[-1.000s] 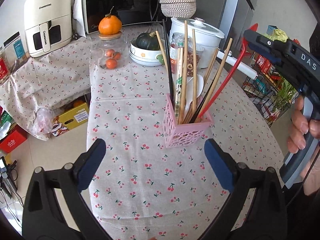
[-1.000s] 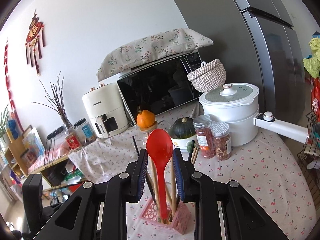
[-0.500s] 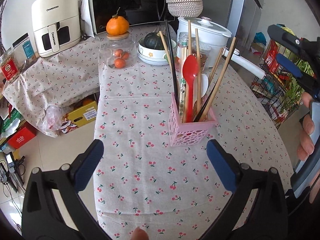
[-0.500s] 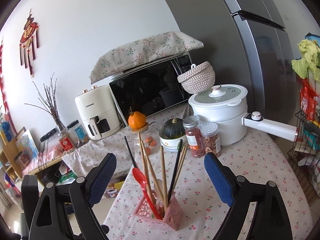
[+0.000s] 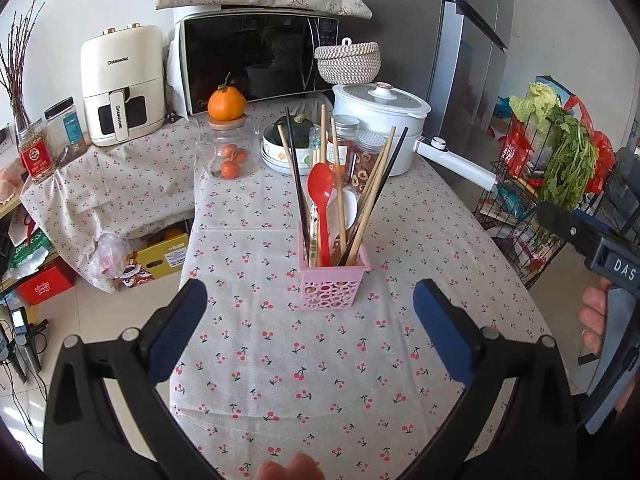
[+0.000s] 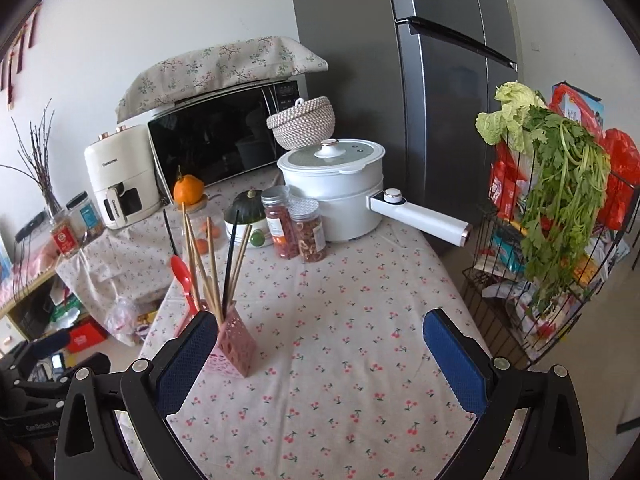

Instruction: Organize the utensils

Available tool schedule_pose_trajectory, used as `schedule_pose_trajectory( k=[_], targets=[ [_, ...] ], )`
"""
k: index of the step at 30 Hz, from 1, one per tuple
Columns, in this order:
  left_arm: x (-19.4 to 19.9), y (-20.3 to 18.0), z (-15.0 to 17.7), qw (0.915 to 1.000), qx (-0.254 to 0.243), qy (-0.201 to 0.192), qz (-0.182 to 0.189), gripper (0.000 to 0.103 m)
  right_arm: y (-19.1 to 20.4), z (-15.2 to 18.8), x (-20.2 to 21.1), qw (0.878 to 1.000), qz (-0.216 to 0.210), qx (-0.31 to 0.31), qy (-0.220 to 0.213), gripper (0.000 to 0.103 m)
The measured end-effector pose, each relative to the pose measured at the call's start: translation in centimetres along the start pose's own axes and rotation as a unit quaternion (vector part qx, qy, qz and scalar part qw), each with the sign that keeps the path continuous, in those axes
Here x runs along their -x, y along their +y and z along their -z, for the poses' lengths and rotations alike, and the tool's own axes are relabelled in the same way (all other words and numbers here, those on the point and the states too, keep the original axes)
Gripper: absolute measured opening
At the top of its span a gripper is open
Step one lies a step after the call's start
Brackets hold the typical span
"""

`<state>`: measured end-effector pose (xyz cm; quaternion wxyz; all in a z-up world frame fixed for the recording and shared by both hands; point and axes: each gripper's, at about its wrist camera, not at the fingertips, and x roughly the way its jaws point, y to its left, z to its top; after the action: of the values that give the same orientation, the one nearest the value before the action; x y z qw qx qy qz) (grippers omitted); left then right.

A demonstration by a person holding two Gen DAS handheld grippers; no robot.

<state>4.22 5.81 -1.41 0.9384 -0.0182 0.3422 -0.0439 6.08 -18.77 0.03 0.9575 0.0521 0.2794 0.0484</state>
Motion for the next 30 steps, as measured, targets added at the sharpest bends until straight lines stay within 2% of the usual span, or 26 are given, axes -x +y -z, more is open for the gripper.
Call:
schedule_pose_trajectory(
  k=[5, 12, 30],
  targets=[
    [0.0, -0.8, 0.0, 1.0, 0.004, -0.008, -0.001, 0.102, -0.7, 0.7, 0.2, 1.0, 0.019, 0.025, 0.001, 0.103],
    [-0.3, -1.8, 0.2, 0.9999, 0.0, -0.002, -0.01, 0.102, -1.9, 0.5, -0.3, 1.0, 0.011, 0.006, 0.013, 0.103],
    [-0.1, -1.8, 0.2, 0.9998, 0.004, -0.005, -0.017, 0.102, -0.7, 0.4, -0.2, 1.0, 0.012, 0.026, 0.008, 0.103]
  ],
)
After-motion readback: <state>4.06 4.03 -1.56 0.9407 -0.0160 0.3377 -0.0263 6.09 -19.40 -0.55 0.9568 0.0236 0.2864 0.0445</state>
